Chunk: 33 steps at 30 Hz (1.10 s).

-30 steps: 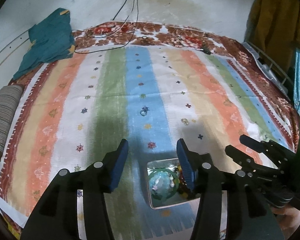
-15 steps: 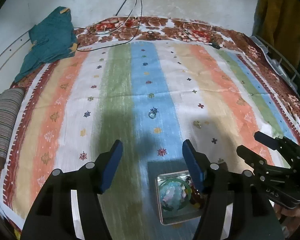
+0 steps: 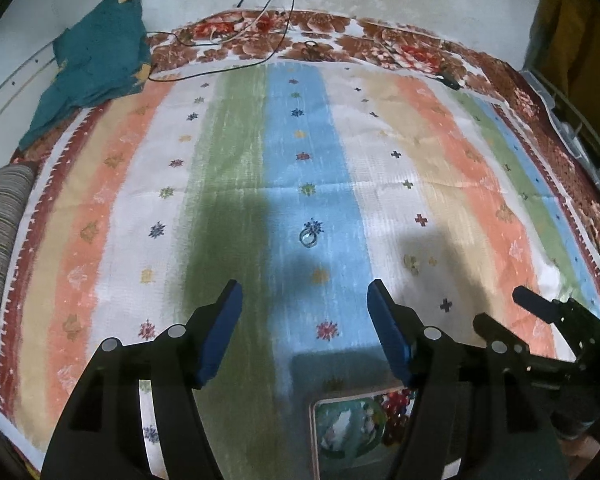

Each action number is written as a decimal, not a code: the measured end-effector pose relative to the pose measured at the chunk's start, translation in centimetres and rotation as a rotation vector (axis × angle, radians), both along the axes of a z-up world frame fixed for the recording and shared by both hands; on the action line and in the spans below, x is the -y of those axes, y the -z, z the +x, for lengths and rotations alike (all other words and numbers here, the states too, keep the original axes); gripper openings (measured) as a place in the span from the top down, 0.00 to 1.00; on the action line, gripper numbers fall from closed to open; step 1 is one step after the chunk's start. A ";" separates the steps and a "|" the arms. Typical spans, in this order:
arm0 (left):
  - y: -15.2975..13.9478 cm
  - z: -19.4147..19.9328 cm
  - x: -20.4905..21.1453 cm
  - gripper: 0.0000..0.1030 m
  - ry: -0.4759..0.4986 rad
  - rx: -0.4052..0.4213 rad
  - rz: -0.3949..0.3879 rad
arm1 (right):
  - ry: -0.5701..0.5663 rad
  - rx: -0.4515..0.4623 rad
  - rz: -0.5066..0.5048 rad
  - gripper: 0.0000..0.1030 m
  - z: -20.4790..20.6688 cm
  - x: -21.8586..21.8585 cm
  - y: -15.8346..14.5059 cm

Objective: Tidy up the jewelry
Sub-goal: 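Move both open tools toward the silver ring and gold charm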

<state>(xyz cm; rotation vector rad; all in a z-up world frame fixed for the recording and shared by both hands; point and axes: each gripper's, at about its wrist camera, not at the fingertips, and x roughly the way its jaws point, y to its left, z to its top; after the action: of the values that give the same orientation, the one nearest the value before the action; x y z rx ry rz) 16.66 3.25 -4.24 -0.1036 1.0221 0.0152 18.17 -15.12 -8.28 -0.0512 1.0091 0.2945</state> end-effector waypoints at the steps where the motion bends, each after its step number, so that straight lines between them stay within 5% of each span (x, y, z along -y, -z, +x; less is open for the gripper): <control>1: 0.2 0.3 0.1 0.36 0.002 -0.003 0.000 | -0.002 0.001 0.001 0.33 0.1 -0.1 0.0; 33: 7.9 8.8 0.4 0.36 0.054 -0.157 0.030 | -0.007 -0.097 -0.056 0.33 6.3 -1.7 5.0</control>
<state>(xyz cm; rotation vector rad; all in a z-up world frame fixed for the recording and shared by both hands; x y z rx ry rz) 25.47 2.86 -12.13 -0.0480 1.1811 -0.0103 24.43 -13.38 -13.24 -0.0921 1.1138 0.2766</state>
